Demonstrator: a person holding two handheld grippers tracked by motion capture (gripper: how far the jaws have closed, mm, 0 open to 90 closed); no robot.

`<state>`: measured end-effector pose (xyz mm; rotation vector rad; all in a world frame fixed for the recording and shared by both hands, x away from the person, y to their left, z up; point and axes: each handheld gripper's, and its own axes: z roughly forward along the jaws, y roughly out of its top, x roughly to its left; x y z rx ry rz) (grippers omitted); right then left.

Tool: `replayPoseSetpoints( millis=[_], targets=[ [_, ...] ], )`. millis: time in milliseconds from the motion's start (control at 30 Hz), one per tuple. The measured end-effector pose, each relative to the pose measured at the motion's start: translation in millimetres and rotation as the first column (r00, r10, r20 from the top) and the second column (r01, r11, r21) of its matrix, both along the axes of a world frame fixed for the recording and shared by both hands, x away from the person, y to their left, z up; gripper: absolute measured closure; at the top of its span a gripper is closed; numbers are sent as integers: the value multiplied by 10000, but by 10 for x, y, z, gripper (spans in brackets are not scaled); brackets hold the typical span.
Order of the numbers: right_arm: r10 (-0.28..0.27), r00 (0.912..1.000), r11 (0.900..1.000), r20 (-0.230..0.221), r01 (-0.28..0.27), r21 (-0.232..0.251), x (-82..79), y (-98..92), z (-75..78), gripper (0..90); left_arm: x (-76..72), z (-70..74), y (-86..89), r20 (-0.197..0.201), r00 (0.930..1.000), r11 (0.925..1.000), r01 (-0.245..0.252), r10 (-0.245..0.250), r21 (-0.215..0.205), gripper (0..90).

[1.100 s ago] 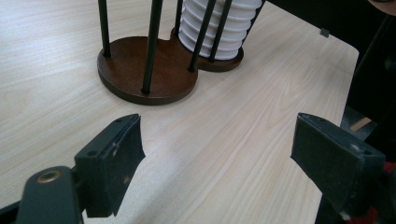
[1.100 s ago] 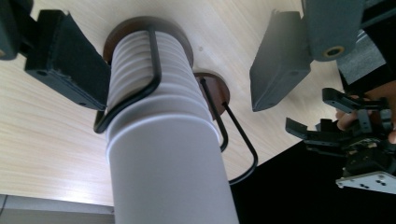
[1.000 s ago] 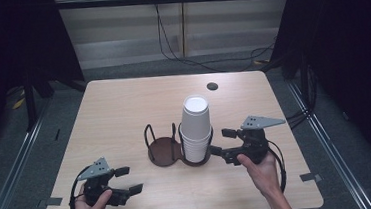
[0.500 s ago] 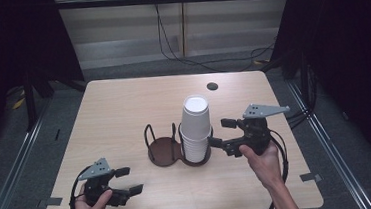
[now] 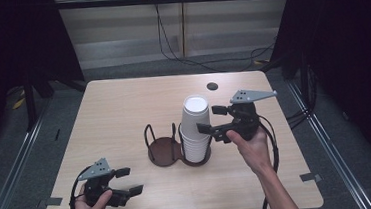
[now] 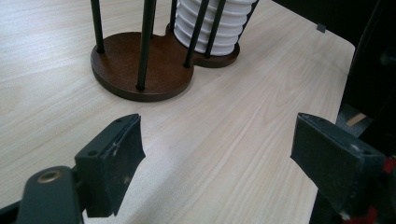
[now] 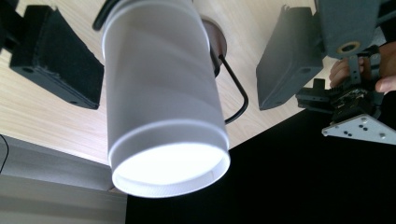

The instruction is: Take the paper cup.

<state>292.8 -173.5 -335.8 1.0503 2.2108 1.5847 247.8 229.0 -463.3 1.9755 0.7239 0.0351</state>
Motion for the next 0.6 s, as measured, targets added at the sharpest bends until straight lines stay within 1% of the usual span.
replayPoseSetpoints(
  millis=[33, 100, 267, 300, 333, 467, 500, 600],
  targets=[
    [-7, 10000, 10000, -25, 7, -37, 56, 30, 6, 152, 2, -1, 0, -7, 10000, 10000, 3, -3, -4, 166],
    [7, 10000, 10000, -37, -7, -46, 75, 40, 8, 152, 5, -2, -1, -9, 10000, 10000, 22, -22, 5, 166],
    [0, 9999, 10000, -119, -1, -79, 194, 111, 15, 147, 1, -1, -5, -55, 10000, 10000, 62, -62, 8, 166],
    [-12, 9999, 10000, -103, 11, -38, 207, 123, 14, 147, 4, -1, -4, -40, 10000, 10000, 62, -62, 6, 166],
    [32, 9999, 9999, -156, -30, 106, 235, 136, 8, 146, 4, -1, -6, -59, 10000, 10000, 78, -78, -1, 166],
    [17, 9999, 9999, -164, -16, 112, 273, 162, 3, 147, 2, -1, -7, -58, 9999, 9999, 116, -116, 77, 166],
    [-26, 9999, 10000, -157, 27, 41, 282, 172, 8, 147, 0, -1, -6, -59, 9999, 9999, 127, -126, 86, 166],
    [-8, 9999, 10000, -126, 8, 54, 306, 196, 32, 148, 3, 0, -6, -74, 9999, 9999, 111, -110, 67, 166]
  ],
)
